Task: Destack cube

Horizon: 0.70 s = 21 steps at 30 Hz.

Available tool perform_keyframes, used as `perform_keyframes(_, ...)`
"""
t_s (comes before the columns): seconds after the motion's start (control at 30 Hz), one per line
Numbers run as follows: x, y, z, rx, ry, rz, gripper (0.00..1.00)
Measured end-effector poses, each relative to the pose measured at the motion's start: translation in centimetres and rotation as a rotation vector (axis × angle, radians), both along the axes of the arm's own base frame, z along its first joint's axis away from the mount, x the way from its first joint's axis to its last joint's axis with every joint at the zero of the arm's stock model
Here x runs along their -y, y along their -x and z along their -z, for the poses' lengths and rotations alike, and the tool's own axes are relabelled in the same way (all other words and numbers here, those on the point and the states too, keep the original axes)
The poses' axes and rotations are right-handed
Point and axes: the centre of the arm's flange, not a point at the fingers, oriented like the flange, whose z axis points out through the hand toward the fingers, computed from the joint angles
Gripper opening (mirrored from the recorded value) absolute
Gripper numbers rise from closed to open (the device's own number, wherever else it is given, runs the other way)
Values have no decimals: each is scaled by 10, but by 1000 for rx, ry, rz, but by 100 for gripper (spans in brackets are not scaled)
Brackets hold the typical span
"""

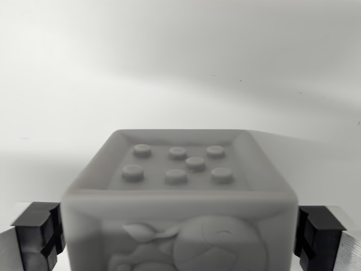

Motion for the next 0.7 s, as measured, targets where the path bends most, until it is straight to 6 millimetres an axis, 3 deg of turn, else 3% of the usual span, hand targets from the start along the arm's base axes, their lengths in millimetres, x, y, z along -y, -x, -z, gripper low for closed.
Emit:
perform_keyframes(0.37, 0, 0, -2, 1, 0, 0, 100)
perform_keyframes(0.7, 0, -1, -20, 3, 1, -1, 100)
